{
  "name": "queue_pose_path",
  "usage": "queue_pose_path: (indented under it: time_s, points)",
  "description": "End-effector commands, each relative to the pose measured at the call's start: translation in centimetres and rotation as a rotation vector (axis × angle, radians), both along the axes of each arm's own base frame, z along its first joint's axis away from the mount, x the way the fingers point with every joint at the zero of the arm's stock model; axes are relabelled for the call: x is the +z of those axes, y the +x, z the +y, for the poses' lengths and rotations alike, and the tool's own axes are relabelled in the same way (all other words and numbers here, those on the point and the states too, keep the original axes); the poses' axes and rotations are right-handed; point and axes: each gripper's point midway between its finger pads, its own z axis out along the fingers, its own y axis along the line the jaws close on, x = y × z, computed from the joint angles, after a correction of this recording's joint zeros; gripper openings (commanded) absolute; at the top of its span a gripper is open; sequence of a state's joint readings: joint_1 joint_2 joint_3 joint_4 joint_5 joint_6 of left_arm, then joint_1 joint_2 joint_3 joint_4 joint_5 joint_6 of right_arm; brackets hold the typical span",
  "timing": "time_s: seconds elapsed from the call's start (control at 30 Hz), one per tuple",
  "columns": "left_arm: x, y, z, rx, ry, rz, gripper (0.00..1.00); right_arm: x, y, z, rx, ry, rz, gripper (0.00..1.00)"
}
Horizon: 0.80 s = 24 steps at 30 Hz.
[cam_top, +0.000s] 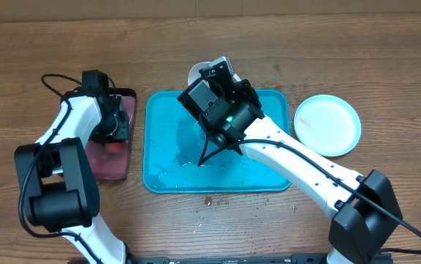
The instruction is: Clean dirty plates on tray and stack at the side
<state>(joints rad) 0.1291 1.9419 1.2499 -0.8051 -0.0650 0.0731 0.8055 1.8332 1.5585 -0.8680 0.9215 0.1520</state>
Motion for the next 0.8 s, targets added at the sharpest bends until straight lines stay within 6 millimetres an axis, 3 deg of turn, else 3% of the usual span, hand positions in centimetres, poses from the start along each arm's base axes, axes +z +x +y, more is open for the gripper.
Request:
queue_pose_path:
  time_s: [0.0, 0.2, 0.23, 0.27, 0.33, 0.47, 0.57, 0.63, 0.77]
  points:
    - [-1.0, -0.5, 0.2, 0.026, 0.007, 0.030, 0.04, 2.3, 0.2, -0.1, -0.012, 0.027, -0.055, 0.04]
    - [0.0, 0.5, 0.3, 0.031, 0.010, 0.005, 0.04, 2.3, 0.2, -0.1, -0.012, 0.027, -0.055, 0.04]
    - [0.3, 0.8, 0.4, 0.031, 0.011, -0.001, 0.09, 2.3, 0.2, -0.2, -0.012, 0.027, -0.055, 0.04]
    - [0.7, 1.1, 0.4, 0.031, 0.011, -0.008, 0.26, 2.3, 0.2, -0.2, -0.012, 0.027, -0.055, 0.04]
    - [1.4, 1.8, 0.5, 0.035, 0.013, -0.022, 0.46, 2.3, 0.2, -0.1, -0.012, 0.028, -0.055, 0.04]
    - [3.2, 3.6, 0.7, 0.039, 0.018, -0.075, 0.59, 2.3, 0.3, -0.1, -0.012, 0.028, -0.055, 0.04]
    - [4.1, 4.8, 0.9, 0.039, 0.022, -0.115, 0.81, 2.3, 0.3, -0.1, -0.012, 0.028, -0.055, 0.04]
    - [4.2, 5.4, 1.0, 0.039, 0.025, -0.140, 0.85, 2.3, 0.3, -0.1, -0.013, 0.028, -0.055, 0.04]
    - [4.1, 6.7, 0.4, 0.031, -0.011, -0.190, 0.84, 2.3, 0.3, -0.1, -0.012, 0.028, -0.055, 0.04]
